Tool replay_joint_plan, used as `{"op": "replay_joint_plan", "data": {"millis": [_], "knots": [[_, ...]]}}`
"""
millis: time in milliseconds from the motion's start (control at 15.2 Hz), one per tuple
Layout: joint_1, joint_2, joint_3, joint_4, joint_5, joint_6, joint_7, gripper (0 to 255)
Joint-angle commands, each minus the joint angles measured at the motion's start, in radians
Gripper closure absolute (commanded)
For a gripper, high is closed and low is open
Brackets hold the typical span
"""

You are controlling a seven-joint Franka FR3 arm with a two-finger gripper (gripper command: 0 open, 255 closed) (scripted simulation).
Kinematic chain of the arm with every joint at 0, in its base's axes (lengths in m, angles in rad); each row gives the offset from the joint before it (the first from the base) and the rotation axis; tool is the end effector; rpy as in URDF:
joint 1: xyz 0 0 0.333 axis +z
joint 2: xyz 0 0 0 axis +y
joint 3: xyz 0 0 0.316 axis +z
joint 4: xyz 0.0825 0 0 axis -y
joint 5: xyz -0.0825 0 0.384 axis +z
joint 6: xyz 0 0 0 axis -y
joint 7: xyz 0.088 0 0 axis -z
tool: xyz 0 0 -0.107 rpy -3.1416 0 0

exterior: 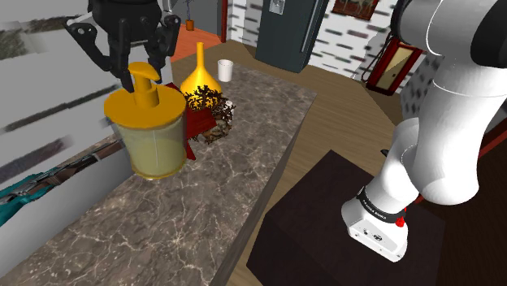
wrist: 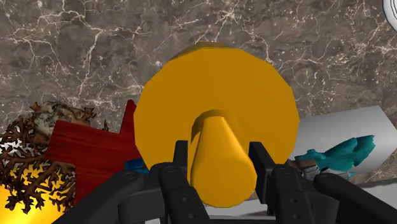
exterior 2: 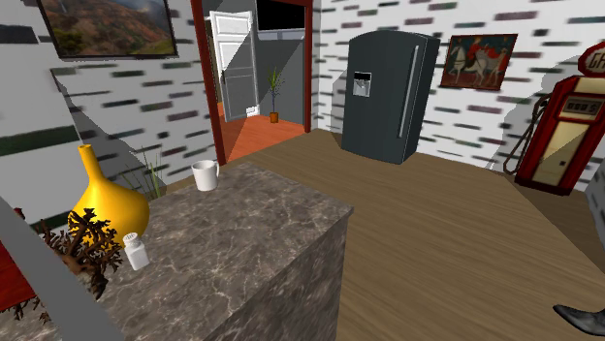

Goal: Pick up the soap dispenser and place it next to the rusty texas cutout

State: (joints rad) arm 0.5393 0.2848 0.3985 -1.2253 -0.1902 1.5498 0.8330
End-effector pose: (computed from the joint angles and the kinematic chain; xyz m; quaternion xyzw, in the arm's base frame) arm 0.4235 0.4723 0.6268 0.9980 0.0386 0.0502 0.0027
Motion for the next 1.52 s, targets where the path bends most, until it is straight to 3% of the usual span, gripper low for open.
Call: {"op": "replay_joint_plan", "data": {"millis": [0,1452], "knots": [[-0.006,-0.011,0.0,-0.041,0.004,0.032,0.001,255],[-0.037,-0.056,-0.009,-0.399,0.016,0.347,0.021,255]]}}
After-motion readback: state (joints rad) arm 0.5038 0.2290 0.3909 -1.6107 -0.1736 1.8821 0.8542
